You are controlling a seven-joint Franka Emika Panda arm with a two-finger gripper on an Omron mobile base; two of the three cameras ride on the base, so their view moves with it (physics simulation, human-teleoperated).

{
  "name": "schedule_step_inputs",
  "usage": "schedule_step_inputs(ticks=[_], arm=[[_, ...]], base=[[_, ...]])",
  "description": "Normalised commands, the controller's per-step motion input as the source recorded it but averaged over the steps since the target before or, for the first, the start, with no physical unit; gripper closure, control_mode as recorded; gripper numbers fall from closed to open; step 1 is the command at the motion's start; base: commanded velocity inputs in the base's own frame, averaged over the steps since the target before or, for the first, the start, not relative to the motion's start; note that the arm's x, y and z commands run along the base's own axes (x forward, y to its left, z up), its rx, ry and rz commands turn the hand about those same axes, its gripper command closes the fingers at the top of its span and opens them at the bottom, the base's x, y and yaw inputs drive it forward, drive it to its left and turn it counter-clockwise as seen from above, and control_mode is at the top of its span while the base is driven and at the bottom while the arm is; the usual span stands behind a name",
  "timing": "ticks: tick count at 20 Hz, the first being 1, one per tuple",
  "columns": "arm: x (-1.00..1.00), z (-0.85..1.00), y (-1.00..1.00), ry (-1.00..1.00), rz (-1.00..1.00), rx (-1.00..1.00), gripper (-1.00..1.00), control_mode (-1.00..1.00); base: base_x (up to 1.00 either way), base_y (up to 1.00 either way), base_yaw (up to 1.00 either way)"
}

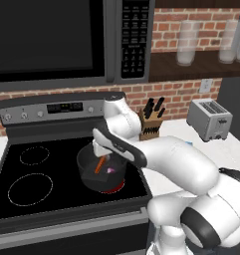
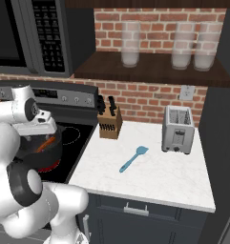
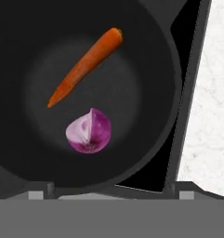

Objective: Put the carrot and onion in the pot. Retrieve the spatula and lightly stir the vegetables in the pot.

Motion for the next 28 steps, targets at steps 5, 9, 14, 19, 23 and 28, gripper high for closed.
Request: schedule_step_inputs(ticks=[5, 9, 14, 19, 23, 28], arm=[[-0.92, 0.60, -0.23, -0.06, 0.00, 0.00, -1.00, -1.00], [-1.00, 0.10, -0.65, -0.05, 0.00, 0.02, -1.00, -1.00], [-0.82, 0.01, -0.98, -0.01, 0.00, 0.02, -1.00, -1.00], [-0.10, 0.00, -1.00, 0.00, -0.03, 0.03, -1.00, -1.00], [0.11, 0.00, -1.00, 0.00, -0.04, 0.04, -1.00, -1.00], [0.17, 0.00, -1.00, 0.00, -0.06, 0.07, -1.00, -1.00]], base=[[0.00, 0.00, 0.00], [0.00, 0.00, 0.00], [0.00, 0.00, 0.00], [0.00, 0.00, 0.00], [0.00, 0.00, 0.00], [0.00, 0.00, 0.00]])
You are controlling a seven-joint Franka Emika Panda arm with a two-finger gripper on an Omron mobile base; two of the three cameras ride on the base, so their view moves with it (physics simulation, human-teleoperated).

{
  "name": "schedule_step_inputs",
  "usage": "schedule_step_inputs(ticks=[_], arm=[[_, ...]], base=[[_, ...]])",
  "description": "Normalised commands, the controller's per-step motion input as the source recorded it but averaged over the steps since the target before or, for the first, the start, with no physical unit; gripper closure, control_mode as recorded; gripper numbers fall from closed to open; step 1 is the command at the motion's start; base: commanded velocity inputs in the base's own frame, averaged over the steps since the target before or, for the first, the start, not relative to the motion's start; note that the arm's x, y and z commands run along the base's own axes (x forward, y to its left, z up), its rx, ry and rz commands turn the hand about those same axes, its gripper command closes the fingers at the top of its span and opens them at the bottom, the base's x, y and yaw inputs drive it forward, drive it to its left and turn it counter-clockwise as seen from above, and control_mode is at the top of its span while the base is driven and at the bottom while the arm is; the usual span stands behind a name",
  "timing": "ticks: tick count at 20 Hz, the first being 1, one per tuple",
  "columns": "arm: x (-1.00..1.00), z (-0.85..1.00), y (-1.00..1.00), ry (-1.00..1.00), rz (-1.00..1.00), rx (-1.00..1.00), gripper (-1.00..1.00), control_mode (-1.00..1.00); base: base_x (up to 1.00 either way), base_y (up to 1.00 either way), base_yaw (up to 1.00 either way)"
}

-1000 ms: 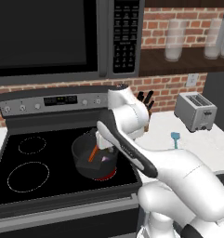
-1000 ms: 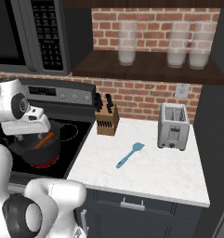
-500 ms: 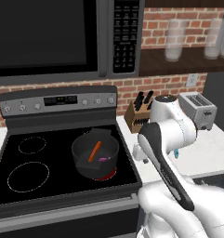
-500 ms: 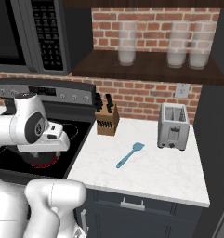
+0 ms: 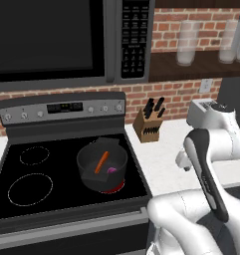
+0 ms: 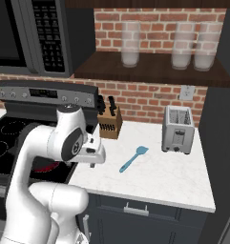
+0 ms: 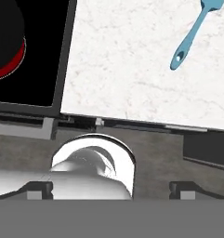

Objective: Put the carrot and onion in the pot. Retrieve the spatula and lightly stir the vegetables in the pot.

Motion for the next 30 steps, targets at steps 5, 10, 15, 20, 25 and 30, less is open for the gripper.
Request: schedule_step_inputs(ticks=[5, 10, 15, 20, 25, 30], arm=[[0.62, -0.14, -1.00, 0.04, -0.16, 0.07, -1.00, -1.00], [0.99, -0.67, -0.81, 0.13, -0.20, 0.05, -1.00, -1.00], [0.84, -0.69, -0.27, 0.06, -0.15, 0.01, -1.00, -1.00], [0.54, -0.47, -0.01, 0.00, -0.07, -0.01, -1.00, -1.00], [0.22, -0.49, 0.00, 0.00, -0.01, -0.07, -1.00, -1.00], [0.47, -0.34, 0.00, -0.03, 0.00, -0.10, -1.00, -1.00]], base=[[0.00, 0.00, 0.00], [0.00, 0.00, 0.00], [0.00, 0.00, 0.00], [0.00, 0.00, 0.00], [0.00, 0.00, 0.00], [0.00, 0.00, 0.00]])
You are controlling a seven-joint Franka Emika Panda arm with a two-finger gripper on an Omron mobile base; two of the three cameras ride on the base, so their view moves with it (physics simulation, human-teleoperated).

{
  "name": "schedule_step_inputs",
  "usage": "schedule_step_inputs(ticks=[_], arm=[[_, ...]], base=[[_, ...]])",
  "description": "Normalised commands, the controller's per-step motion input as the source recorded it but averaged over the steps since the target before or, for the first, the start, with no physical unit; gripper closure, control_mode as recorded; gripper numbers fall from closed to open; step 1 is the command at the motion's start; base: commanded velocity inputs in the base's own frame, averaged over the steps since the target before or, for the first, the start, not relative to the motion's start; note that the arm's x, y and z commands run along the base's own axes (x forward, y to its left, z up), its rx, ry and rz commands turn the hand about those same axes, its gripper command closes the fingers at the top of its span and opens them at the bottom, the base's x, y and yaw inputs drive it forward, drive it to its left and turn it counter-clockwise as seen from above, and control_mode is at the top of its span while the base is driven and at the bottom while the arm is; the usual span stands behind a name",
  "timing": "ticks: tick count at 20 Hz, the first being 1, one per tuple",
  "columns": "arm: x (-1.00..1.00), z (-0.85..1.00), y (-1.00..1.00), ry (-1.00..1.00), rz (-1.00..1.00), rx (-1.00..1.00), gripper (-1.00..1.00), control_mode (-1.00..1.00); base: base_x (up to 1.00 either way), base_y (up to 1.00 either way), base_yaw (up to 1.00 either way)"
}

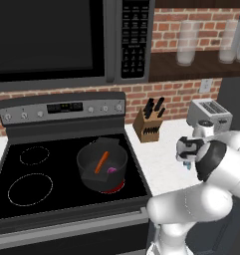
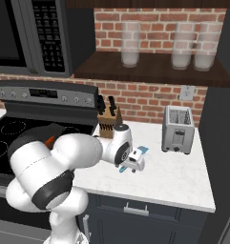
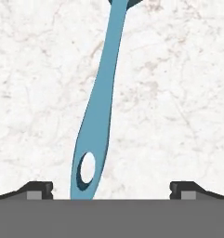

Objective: Put the carrot and onion in the pot. Retrieve the spatula and lightly stir the vegetables in the pot.

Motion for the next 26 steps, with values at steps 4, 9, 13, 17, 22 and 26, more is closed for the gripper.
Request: schedule_step_inputs(ticks=[4, 9, 13, 17, 22, 26], arm=[[0.42, -0.31, 0.00, -0.03, 0.00, -0.04, -1.00, -1.00], [0.19, -0.51, 0.00, -0.01, 0.00, 0.00, 1.00, -1.00], [0.18, -0.45, 0.00, 0.00, 0.00, 0.00, 1.00, -1.00], [0.01, -0.25, 0.00, 0.02, 0.00, 0.00, 1.00, -1.00], [-0.63, 0.21, 0.00, -0.06, 0.02, 0.00, 1.00, -1.00], [-1.00, 0.99, 0.00, -0.11, 0.15, -0.04, 1.00, -1.00]], base=[[0.00, 0.00, 0.00], [0.00, 0.00, 0.00], [0.00, 0.00, 0.00], [0.00, 0.00, 0.00], [0.00, 0.00, 0.00], [0.00, 0.00, 0.00]])
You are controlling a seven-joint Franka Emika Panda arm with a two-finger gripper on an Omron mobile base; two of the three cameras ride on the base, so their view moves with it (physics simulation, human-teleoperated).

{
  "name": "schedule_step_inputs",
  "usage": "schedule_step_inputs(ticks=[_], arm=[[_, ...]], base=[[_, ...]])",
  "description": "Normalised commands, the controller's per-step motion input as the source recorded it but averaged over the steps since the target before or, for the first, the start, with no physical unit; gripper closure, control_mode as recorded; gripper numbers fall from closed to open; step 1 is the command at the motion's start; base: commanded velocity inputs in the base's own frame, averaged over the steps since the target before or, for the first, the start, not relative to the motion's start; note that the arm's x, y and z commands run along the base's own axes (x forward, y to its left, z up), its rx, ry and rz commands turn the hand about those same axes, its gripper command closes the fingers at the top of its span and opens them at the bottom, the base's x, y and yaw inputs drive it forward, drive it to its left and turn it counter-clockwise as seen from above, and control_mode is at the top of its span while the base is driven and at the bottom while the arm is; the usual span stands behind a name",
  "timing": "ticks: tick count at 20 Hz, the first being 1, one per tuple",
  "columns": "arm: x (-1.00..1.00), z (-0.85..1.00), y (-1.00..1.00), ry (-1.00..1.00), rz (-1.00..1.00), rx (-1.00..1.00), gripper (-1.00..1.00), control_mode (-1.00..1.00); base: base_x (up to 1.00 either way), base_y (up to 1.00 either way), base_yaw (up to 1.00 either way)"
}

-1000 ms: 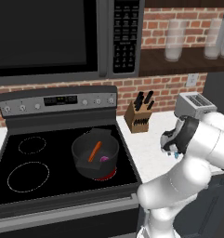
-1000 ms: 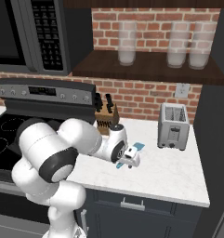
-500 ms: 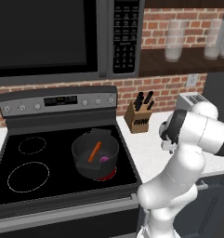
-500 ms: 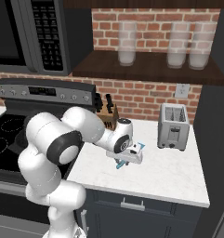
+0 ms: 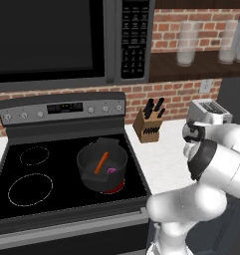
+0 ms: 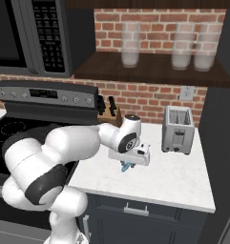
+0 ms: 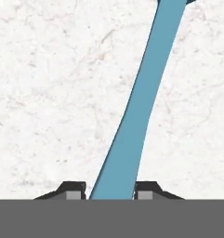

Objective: Put the carrot and onion in the pot. Retrieve the spatula and lightly stir the vegetables in the pot.

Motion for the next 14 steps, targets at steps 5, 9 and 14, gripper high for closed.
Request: schedule_step_inputs(ticks=[5, 9, 14], arm=[[-0.91, 1.00, 0.18, -0.03, 0.31, -0.16, 1.00, -1.00], [-0.99, 1.00, 0.47, 0.00, 0.49, -0.30, 1.00, -1.00], [-0.62, 1.00, 0.46, 0.04, 0.52, -0.25, 1.00, -1.00]], base=[[0.00, 0.00, 0.00], [0.00, 0.00, 0.00], [0.00, 0.00, 0.00]])
